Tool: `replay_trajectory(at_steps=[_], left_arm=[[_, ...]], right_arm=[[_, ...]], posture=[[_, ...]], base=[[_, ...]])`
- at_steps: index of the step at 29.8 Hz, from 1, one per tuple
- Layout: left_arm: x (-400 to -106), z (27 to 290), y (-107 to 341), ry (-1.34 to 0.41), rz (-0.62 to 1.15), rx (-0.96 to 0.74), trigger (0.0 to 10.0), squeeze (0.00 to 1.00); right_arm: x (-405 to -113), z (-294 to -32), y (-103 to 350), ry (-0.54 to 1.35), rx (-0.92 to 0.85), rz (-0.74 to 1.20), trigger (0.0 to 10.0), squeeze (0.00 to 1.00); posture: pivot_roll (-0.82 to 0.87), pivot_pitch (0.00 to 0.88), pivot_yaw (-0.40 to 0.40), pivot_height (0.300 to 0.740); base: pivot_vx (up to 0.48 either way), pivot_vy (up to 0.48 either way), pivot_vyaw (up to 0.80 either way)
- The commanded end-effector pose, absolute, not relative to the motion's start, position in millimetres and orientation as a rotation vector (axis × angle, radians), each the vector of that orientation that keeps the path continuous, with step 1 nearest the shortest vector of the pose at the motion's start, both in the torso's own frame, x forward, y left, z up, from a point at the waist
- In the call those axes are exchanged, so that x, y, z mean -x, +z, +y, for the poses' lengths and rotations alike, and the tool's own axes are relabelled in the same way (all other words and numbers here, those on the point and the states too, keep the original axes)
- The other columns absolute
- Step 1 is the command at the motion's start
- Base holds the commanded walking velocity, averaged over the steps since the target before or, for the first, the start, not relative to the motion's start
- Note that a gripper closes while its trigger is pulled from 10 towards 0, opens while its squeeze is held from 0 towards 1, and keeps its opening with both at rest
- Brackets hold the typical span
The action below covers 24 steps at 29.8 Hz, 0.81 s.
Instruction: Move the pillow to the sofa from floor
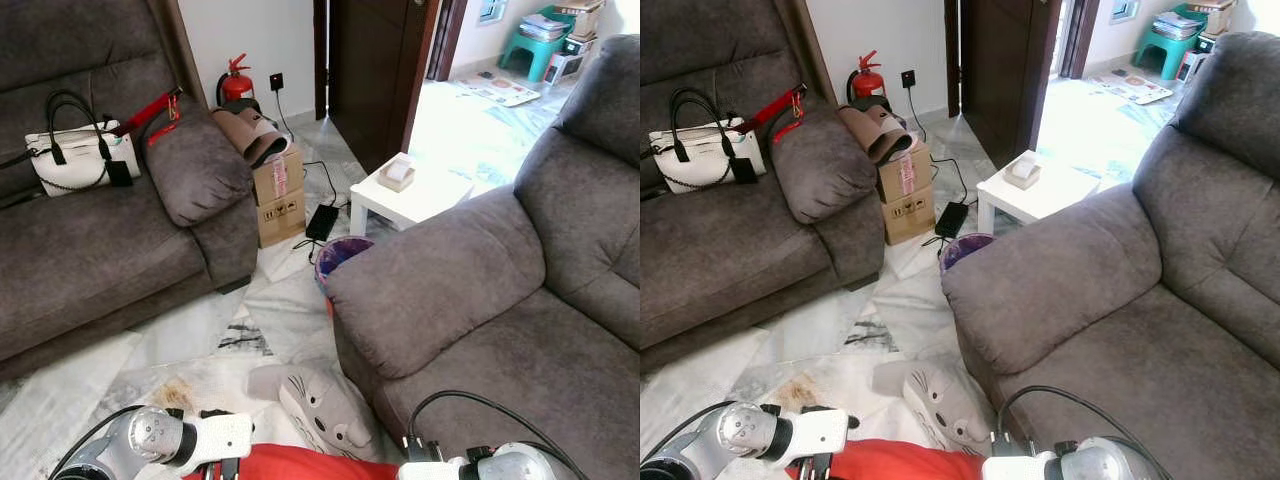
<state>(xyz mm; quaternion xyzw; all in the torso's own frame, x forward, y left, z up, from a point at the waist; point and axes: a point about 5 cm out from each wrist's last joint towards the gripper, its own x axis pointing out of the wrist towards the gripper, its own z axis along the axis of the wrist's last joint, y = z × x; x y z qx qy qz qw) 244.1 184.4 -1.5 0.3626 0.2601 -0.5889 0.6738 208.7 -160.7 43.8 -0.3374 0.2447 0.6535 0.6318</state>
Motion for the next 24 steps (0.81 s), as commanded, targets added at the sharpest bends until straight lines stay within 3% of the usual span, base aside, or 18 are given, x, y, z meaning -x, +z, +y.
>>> replay_trajectory(at_steps=[1,24], left_arm=[[-234.8,187.8,-10.6,-1.354,0.631,-0.838,10.0,0.00],[-226.7,193.4,-34.6,-1.141,0.656,-0.940,10.0,0.00]], right_arm=[[-215.3,-148.8,62.4,1.504,0.754,0.434,10.0,0.00],[-214.9,-144.3,82.6,1.520,0.730,0.375,10.0,0.00]], posture=[[0.04,0.117,0.045,0.740],[0.03,0.121,0.040,0.740]], base=[[0.000,0.000,0.00],[0.000,0.000,0.00]])
